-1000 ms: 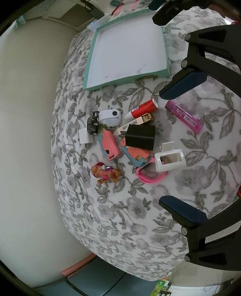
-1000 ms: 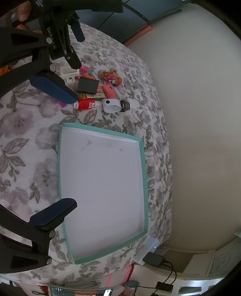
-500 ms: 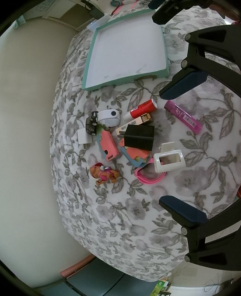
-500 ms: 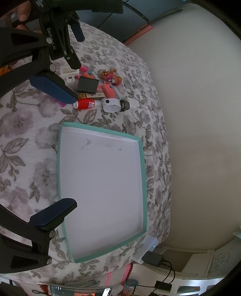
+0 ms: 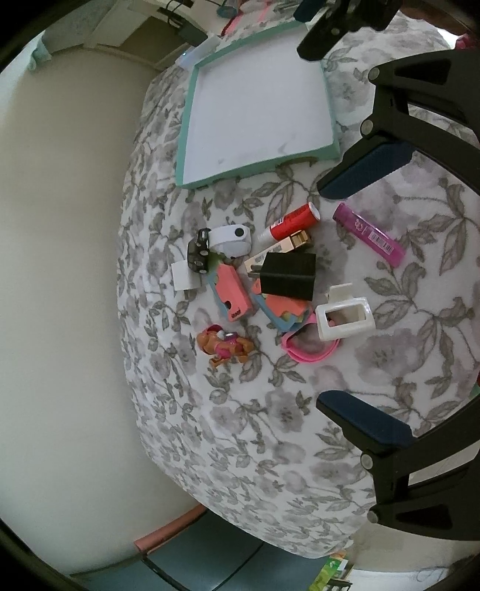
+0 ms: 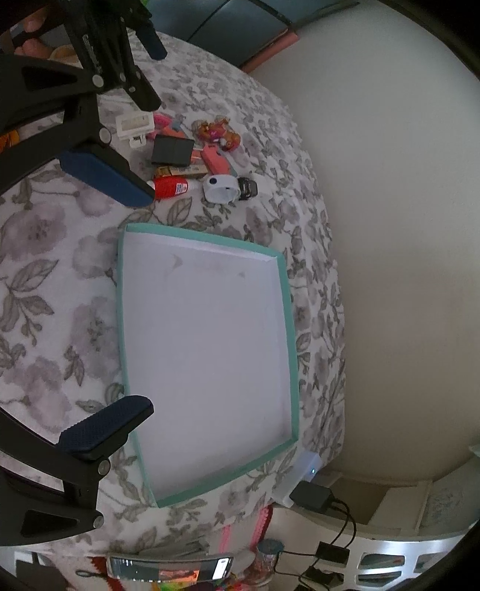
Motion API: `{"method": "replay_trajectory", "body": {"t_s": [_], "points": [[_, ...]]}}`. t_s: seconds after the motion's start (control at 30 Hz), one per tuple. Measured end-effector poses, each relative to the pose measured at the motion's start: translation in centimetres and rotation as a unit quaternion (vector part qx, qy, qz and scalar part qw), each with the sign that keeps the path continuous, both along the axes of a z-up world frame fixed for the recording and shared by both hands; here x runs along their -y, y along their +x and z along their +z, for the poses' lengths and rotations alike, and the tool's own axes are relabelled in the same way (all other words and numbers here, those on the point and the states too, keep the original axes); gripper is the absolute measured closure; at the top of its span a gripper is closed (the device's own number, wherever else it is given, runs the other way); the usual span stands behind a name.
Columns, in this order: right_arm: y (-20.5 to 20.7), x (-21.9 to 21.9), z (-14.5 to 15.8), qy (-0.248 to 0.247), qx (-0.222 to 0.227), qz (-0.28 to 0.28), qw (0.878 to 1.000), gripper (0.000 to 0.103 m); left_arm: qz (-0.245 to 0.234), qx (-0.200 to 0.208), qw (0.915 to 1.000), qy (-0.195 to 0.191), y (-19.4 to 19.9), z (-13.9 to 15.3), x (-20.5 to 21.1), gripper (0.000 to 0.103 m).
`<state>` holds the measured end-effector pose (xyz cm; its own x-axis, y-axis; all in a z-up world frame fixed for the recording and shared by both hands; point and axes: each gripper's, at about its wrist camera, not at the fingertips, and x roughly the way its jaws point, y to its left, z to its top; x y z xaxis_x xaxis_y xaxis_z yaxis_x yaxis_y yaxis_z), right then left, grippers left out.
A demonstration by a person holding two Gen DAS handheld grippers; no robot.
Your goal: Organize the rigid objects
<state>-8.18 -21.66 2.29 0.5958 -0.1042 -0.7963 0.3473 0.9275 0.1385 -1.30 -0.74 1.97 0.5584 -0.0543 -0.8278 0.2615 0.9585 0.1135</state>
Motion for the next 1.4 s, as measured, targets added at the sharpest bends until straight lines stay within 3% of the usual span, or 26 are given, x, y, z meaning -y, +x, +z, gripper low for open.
{"method": "replay_trajectory", "body": {"t_s": [0.97, 1.17, 1.4], "points": [[-0.1, -0.2, 1.2, -0.048, -0.01, -0.025, 0.998, 0.0, 0.006, 0.019, 0.9993, -0.032, -1.0, 1.1, -1.5, 0.0], [0.1, -0.7, 1.6, -0.05, -0.001, -0.009, 0.999, 0.0, 0.035, -0.012, 0.9964, -0.076, 0.4, 0.5, -3.7, 0.0], [2.8, -3.5, 1.9, -0.008, -0.03, 0.048, 0.998, 0.0, 0.082, -0.042, 0.9948, -0.043, 2.6, -0.8, -7.3, 0.0]]}}
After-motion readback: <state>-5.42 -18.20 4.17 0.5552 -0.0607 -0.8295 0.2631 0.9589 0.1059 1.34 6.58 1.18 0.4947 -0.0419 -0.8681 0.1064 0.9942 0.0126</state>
